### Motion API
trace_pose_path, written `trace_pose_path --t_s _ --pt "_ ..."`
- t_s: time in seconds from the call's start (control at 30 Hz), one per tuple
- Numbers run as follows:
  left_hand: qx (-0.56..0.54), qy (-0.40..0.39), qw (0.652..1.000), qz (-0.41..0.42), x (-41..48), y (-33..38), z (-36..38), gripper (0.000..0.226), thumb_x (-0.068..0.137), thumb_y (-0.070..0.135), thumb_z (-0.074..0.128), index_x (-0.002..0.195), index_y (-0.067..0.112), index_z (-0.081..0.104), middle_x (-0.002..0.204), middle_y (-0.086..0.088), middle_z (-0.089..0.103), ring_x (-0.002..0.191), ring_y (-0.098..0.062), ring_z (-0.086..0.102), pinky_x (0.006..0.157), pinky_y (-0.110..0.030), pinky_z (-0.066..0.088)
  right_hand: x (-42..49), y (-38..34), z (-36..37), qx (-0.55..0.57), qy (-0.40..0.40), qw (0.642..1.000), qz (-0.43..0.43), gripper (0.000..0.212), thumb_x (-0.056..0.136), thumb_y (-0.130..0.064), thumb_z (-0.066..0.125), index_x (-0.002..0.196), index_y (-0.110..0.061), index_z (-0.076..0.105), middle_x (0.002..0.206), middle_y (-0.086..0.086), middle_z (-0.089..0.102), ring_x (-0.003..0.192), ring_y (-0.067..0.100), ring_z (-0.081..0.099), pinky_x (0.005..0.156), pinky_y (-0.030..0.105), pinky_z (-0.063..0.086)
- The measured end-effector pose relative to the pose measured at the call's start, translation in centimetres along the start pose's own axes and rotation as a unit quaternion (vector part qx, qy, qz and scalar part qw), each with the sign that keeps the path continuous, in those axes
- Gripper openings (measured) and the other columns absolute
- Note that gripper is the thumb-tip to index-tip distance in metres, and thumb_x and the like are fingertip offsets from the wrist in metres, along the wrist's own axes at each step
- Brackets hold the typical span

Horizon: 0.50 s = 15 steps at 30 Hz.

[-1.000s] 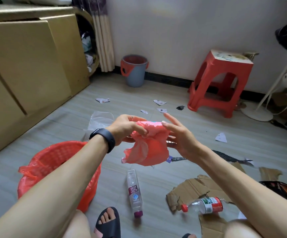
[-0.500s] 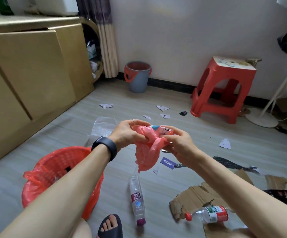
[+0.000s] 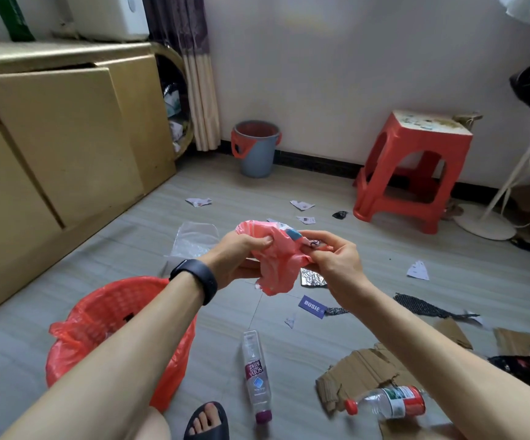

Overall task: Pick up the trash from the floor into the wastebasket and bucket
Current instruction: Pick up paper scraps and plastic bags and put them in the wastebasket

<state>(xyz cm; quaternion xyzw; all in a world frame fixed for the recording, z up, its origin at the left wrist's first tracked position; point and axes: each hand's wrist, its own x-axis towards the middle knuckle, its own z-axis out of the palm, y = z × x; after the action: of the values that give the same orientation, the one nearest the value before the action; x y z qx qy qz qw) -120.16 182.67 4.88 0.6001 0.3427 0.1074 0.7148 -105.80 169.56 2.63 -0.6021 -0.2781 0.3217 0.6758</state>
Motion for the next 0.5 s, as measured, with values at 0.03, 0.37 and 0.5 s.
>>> trace_pose_path --t_s 0.03,0.37,0.5 --pt "-0.005 0.021 1.0 -0.004 0.0 0.1 0.2 0.011 0.095 0.015 0.06 0.103 0.013 0.068 0.085 -0.009 0.07 0.074 -0.023 0.071 0.067 -0.03 0.058 0.0 0.4 0.1 -0.039 0.001 0.999 -0.027 0.039 0.086 0.016 0.059 0.093 -0.018 0.078 0.083 0.007 0.076 0.07 0.021 0.071 0.069 0.03 0.06" --pt "-0.038 0.081 0.995 -0.041 -1.0 1.3 -0.1 0.022 0.086 0.027 0.066 0.084 0.006 0.069 0.078 -0.014 0.071 0.076 -0.028 0.069 0.079 -0.037 0.059 -0.3 2.3 1.7 -0.474 0.022 0.776 -0.416 0.04 0.079 0.001 0.06 0.11 -0.017 0.077 0.093 0.015 0.065 0.069 0.032 0.065 0.055 0.038 0.058" --pt "0.002 0.083 0.997 0.003 -1.3 0.9 -2.0 0.016 0.081 0.019 0.079 0.093 0.01 0.074 0.091 -0.017 0.074 0.075 -0.029 0.072 0.069 -0.032 0.061 -0.6 3.5 1.9 -0.53 -0.093 0.736 -0.41 0.062 0.081 0.01 0.062 0.133 -0.024 0.064 0.108 0.016 0.062 0.078 0.032 0.062 0.058 0.042 0.057"
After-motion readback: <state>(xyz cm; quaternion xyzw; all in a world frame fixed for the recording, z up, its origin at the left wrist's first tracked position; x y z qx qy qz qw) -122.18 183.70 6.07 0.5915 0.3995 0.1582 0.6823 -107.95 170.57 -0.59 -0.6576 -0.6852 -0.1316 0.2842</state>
